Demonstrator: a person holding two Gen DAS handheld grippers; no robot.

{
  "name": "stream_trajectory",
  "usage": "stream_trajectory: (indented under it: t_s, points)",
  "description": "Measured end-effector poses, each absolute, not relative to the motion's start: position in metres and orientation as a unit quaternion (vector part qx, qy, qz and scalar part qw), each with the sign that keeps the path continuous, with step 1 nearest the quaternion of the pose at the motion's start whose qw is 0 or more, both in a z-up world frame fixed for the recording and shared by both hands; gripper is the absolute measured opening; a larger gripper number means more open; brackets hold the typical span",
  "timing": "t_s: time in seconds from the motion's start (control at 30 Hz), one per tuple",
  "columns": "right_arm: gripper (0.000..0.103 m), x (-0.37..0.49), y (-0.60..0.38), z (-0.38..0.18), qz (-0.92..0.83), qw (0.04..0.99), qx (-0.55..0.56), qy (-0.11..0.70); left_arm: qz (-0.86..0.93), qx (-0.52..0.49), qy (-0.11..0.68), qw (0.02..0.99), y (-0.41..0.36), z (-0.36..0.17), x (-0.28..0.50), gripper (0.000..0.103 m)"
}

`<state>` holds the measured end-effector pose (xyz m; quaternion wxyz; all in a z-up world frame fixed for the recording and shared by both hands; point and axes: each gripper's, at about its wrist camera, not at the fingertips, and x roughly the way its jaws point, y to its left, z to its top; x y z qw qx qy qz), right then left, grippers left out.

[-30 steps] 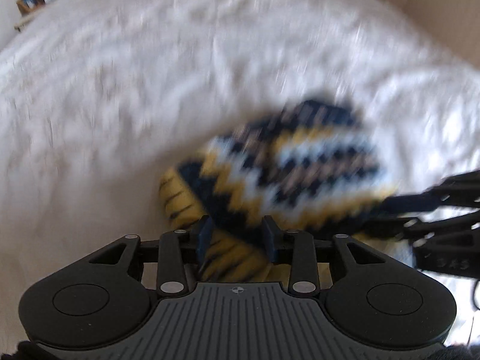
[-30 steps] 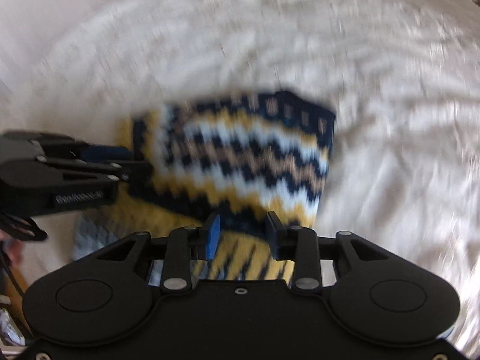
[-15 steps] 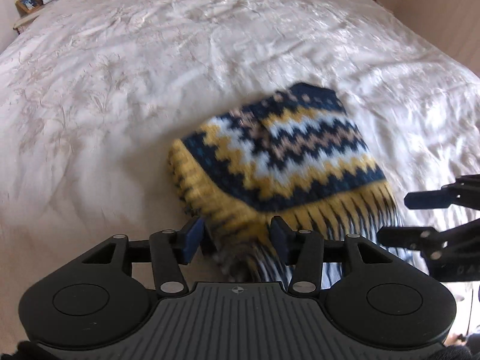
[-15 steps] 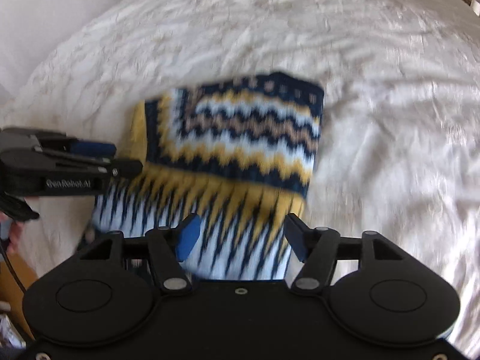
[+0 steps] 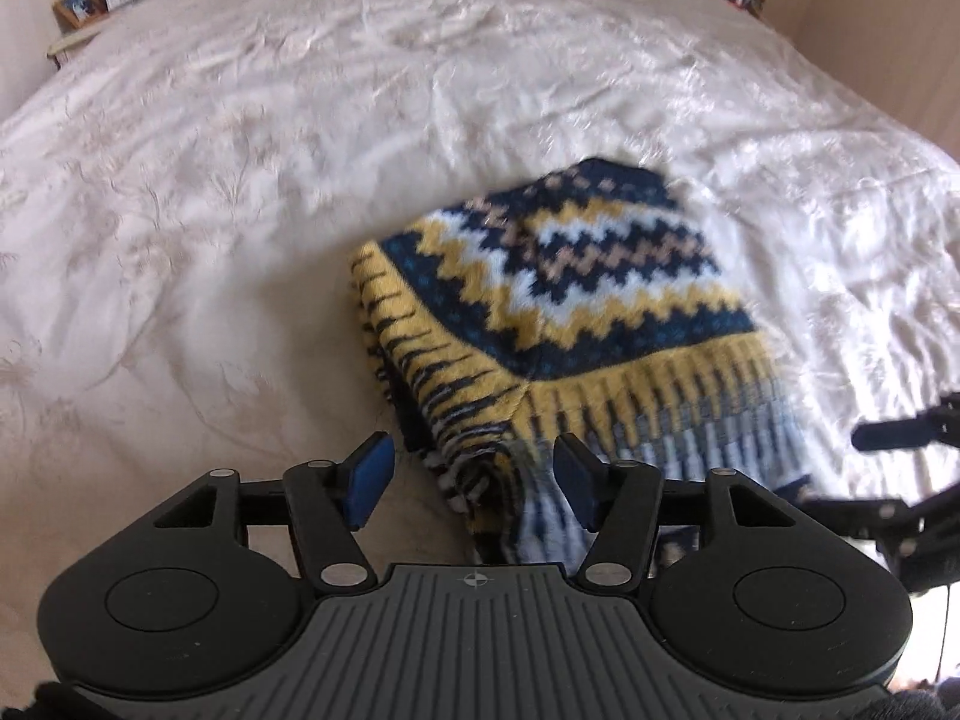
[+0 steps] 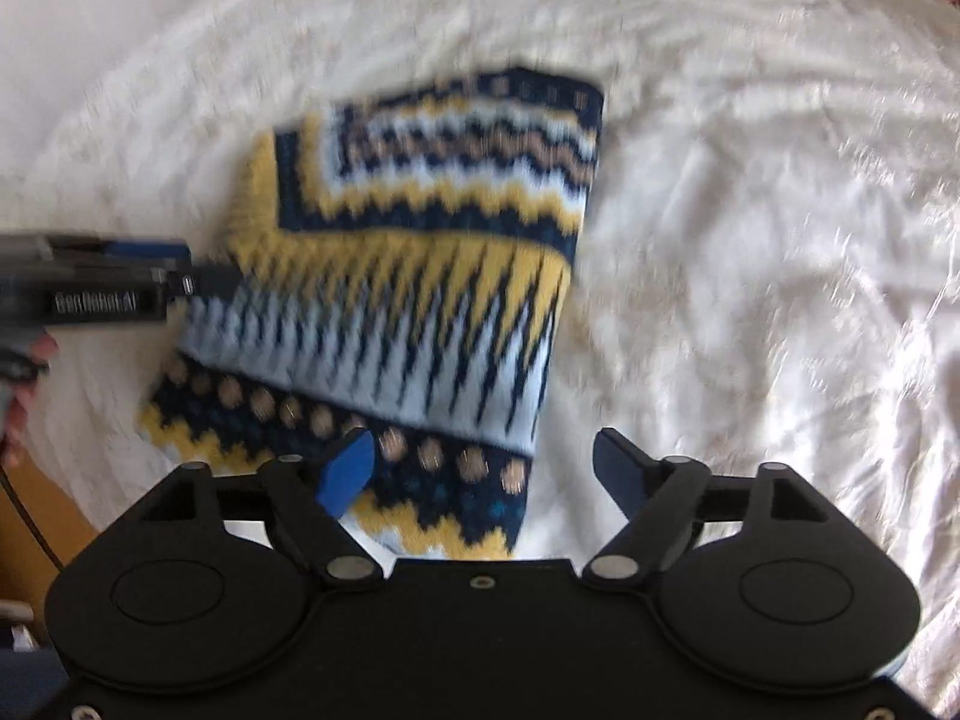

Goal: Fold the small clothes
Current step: 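Open both grippers and withdraw from the folded sweater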

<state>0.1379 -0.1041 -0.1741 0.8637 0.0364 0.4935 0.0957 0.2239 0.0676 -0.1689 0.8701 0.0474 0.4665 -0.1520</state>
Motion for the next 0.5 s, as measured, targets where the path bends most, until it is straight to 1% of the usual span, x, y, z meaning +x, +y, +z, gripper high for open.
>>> stream_trajectory:
  t_s: [0.03, 0.07, 0.1, 0.17, 0.23, 0.33, 0.5]
  points:
    - [0.089, 0.137, -0.106, -0.169, 0.095, 0.869, 0.038, 0.484, -0.147, 0.049, 0.464, 0.872, 0.066, -0.164, 0.220, 0.066]
    - [0.093, 0.135, -0.107, -0.164, 0.092, 0.875, 0.036, 0.475, -0.141, 0.052, 0.462, 0.874, 0.064, -0.161, 0.217, 0.077]
    - [0.095, 0.134, -0.108, -0.159, 0.091, 0.879, 0.035, 0.466, -0.135, 0.053, 0.463, 0.874, 0.061, -0.157, 0.213, 0.084]
    - [0.098, 0.132, -0.111, -0.150, 0.098, 0.888, 0.043, 0.448, -0.126, 0.047, 0.467, 0.874, 0.057, -0.152, 0.207, 0.085]
    - [0.103, 0.133, -0.114, -0.142, 0.101, 0.892, 0.050, 0.438, -0.113, 0.035, 0.466, 0.877, 0.054, -0.148, 0.199, 0.085]
    - [0.103, 0.128, -0.119, -0.127, 0.104, 0.900, 0.058, 0.419, -0.094, 0.032, 0.467, 0.879, 0.046, -0.143, 0.190, 0.085]
    - [0.103, 0.123, -0.122, -0.115, 0.083, 0.905, 0.044, 0.415, -0.085, 0.025, 0.472, 0.877, 0.031, -0.132, 0.172, 0.085]
